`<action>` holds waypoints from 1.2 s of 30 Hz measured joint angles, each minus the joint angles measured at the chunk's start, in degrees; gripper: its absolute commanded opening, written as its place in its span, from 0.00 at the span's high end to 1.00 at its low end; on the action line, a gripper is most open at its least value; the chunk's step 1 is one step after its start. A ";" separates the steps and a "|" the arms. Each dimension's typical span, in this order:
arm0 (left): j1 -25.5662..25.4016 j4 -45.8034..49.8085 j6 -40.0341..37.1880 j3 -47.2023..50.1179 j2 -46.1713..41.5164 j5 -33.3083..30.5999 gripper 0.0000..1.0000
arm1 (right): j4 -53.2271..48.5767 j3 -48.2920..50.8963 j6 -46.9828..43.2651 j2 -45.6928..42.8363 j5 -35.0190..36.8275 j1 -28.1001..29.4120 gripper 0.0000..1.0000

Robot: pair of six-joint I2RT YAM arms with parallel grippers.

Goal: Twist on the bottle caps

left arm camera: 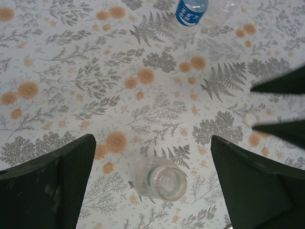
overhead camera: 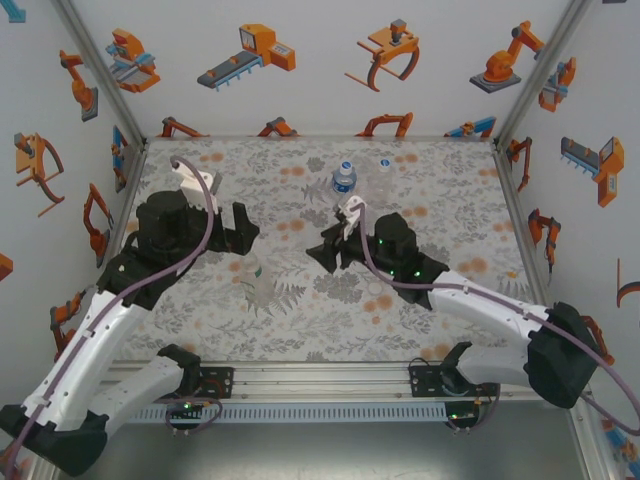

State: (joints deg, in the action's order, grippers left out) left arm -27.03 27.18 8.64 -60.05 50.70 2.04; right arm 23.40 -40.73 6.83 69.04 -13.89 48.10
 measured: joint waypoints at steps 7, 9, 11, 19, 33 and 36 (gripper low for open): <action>10.86 -1.20 -3.08 -0.52 1.86 8.68 0.05 | 5.88 2.47 1.97 2.21 7.26 11.02 0.41; 13.09 -2.78 -4.35 0.81 1.09 10.67 0.04 | 9.03 2.45 2.45 4.76 8.92 13.44 0.37; 14.38 -4.11 -5.49 2.91 -0.22 11.67 0.04 | 11.32 2.43 2.71 7.58 9.86 14.99 0.35; 15.87 -8.11 -8.35 11.56 -4.04 12.70 0.04 | 15.37 -2.62 3.50 19.32 11.52 16.35 0.26; 16.57 -10.49 -8.96 12.83 -5.53 15.19 0.04 | 19.74 -16.63 3.72 36.57 11.82 16.39 0.28; 16.57 -10.47 -8.96 12.83 -5.51 15.65 0.04 | 20.68 -17.66 3.76 38.95 11.82 16.39 0.32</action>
State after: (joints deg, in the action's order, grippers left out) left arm -10.46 16.71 -0.32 -47.22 45.19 17.69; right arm 44.07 -58.39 10.59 107.98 -2.07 64.49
